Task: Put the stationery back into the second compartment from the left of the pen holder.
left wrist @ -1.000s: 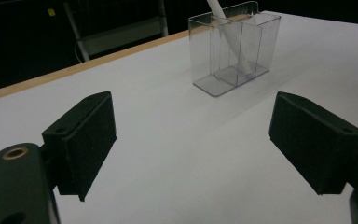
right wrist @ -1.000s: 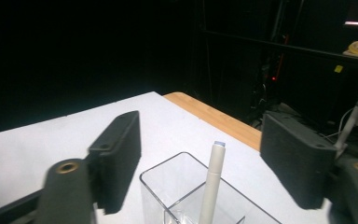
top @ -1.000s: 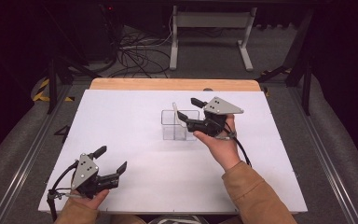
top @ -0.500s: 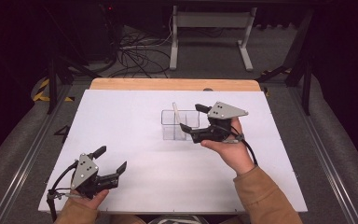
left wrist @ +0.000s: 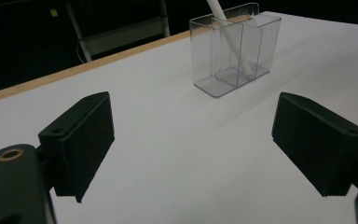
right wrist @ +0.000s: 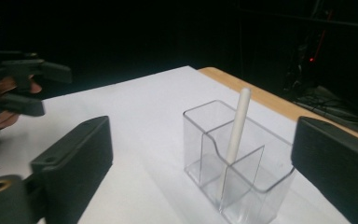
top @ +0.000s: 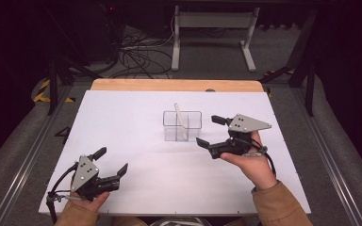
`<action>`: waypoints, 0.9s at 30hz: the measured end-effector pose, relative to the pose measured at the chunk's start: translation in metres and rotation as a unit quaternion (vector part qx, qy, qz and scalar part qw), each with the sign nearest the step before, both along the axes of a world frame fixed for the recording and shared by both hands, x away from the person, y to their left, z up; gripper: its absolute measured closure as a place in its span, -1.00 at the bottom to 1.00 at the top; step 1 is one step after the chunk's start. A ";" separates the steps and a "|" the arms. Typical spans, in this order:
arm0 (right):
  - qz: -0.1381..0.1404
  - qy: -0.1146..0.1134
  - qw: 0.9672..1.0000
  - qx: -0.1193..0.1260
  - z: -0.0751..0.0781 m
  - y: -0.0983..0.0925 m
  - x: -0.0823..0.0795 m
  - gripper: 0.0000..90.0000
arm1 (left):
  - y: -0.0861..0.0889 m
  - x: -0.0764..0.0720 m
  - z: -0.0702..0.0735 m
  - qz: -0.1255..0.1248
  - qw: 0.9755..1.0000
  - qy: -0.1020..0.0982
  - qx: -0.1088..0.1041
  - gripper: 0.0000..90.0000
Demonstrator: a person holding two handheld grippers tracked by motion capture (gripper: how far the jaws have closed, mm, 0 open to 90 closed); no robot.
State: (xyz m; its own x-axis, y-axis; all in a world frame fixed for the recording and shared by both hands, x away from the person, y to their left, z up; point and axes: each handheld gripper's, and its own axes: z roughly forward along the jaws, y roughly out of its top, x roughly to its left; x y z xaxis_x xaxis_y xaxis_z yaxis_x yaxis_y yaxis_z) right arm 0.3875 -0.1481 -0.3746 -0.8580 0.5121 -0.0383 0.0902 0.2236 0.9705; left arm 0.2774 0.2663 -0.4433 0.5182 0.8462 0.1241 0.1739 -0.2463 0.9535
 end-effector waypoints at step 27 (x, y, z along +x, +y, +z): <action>0.005 0.059 0.998 -0.007 -0.054 -0.064 -0.041 -0.93 | 0.001 -0.003 0.002 -0.003 1.000 -0.004 -0.005 -0.70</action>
